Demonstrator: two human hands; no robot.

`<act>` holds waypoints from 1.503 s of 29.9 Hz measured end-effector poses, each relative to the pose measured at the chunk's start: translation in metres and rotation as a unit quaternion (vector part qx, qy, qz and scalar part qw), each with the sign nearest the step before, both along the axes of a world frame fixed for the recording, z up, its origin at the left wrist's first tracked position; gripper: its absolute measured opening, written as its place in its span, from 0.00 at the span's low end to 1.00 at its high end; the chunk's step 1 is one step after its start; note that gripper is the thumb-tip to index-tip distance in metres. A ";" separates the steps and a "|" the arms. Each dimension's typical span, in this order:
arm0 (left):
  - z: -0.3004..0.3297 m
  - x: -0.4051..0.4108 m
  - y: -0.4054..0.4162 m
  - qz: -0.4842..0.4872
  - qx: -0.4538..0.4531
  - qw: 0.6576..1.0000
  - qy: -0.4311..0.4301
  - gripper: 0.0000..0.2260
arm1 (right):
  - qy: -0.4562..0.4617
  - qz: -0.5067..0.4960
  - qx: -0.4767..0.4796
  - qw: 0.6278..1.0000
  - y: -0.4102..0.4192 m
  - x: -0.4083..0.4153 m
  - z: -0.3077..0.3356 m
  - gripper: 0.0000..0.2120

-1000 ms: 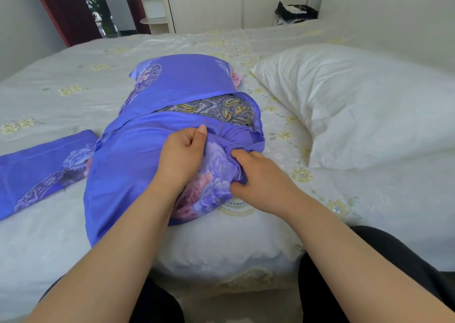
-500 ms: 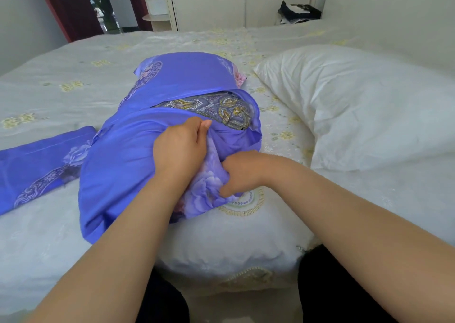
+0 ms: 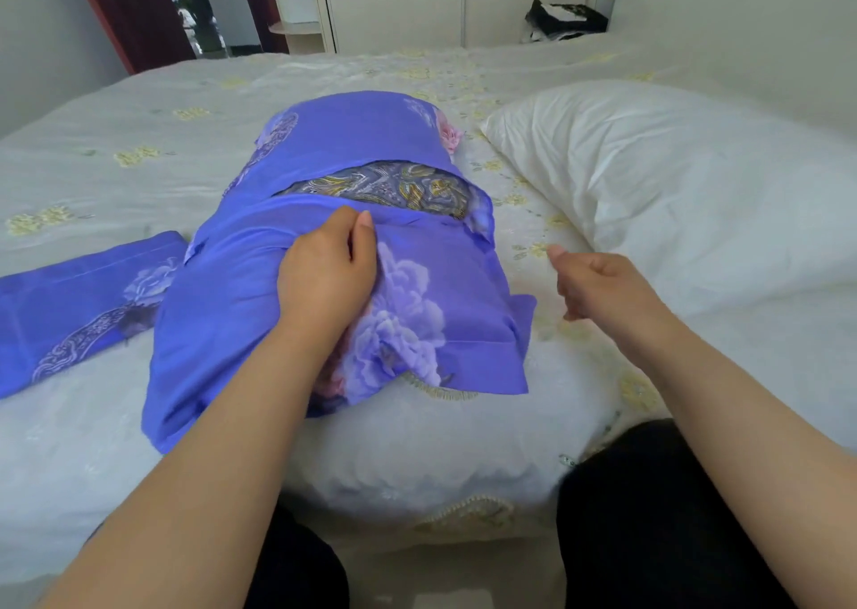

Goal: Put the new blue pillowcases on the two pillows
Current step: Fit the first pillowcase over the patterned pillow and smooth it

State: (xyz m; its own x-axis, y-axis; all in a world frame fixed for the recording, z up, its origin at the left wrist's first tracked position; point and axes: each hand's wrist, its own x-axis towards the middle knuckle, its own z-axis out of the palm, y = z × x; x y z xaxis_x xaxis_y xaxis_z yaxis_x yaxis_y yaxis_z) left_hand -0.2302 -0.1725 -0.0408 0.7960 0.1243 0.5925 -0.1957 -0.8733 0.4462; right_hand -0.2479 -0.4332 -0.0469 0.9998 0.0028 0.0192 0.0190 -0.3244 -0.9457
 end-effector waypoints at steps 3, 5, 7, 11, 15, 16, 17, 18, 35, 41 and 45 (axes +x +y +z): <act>-0.004 -0.006 -0.017 -0.029 0.022 0.999 0.006 0.14 | -0.065 0.009 -0.061 0.996 0.022 -0.006 0.002 0.18; -0.005 -0.007 -0.019 -0.033 0.021 0.999 0.001 0.14 | -0.076 0.097 -0.156 0.980 0.040 -0.014 -0.005 0.13; -0.003 -0.006 -0.015 -0.011 0.005 1.000 -0.006 0.14 | -0.117 0.092 -0.231 0.961 0.049 -0.022 -0.016 0.18; -0.001 -0.005 -0.009 0.021 -0.029 0.999 -0.030 0.15 | -0.272 -0.008 -0.267 0.925 0.050 -0.039 -0.025 0.20; -0.003 -0.005 -0.012 0.012 -0.054 0.998 -0.022 0.16 | -0.350 0.002 -0.327 0.878 0.060 -0.035 -0.041 0.17; -0.003 -0.005 -0.015 0.005 -0.058 0.998 -0.017 0.16 | -0.365 -0.002 -0.342 0.866 0.064 -0.030 -0.044 0.17; -0.003 -0.006 -0.017 -0.001 -0.061 0.998 -0.011 0.16 | -0.380 0.005 -0.357 0.853 0.069 -0.026 -0.046 0.16; -0.004 -0.006 -0.018 -0.007 -0.060 0.998 -0.005 0.15 | -0.394 0.021 -0.370 0.841 0.074 -0.021 -0.047 0.13; -0.007 -0.043 0.037 -0.001 0.034 0.992 0.123 0.24 | -0.182 -0.233 -0.363 0.884 0.003 0.051 -0.002 0.09; -0.018 -0.060 0.057 -0.046 -0.029 0.994 0.097 0.23 | -0.384 -0.025 -0.315 0.867 0.104 -0.016 -0.015 0.18; -0.029 -0.060 0.063 -0.054 0.029 0.998 0.014 0.14 | -0.417 -0.016 -0.383 0.824 0.126 -0.020 -0.032 0.15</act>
